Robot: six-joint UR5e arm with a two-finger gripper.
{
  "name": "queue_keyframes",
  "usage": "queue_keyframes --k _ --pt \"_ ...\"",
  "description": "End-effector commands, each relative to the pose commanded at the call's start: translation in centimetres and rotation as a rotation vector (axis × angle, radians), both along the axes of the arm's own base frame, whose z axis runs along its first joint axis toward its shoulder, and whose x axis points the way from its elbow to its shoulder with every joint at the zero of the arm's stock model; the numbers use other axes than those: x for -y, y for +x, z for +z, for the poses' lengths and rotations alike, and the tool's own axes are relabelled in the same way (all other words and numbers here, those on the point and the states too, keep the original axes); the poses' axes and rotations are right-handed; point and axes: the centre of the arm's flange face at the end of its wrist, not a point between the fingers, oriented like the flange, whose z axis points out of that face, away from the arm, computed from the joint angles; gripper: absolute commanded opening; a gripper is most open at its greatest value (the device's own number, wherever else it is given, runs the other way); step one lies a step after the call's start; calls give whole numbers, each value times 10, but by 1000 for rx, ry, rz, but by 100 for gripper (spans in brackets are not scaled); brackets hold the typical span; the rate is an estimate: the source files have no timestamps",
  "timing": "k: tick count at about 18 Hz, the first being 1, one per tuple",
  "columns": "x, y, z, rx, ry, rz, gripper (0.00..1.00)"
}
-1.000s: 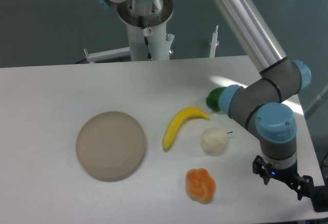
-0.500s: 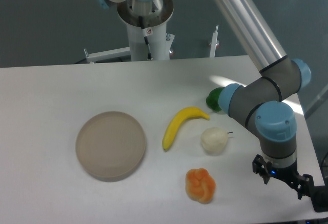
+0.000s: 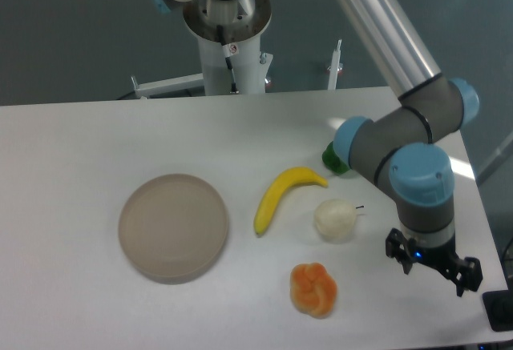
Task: Pick up the banana from the table
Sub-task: 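Move the gripper over the yellow banana and lower toward it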
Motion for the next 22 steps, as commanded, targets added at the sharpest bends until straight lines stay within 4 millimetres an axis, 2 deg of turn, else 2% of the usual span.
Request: queue_keyframes --k 7,10,13,15,18,22 --pt "66 77 6 138 -41 79 100" --pt "91 117 -13 209 -63 61 100" --pt "98 147 -29 243 -88 38 100" --pt "92 172 -42 258 -110 4 100" --pt "88 197 -50 272 -117 11 100" --pt "85 232 -70 291 -139 10 100"
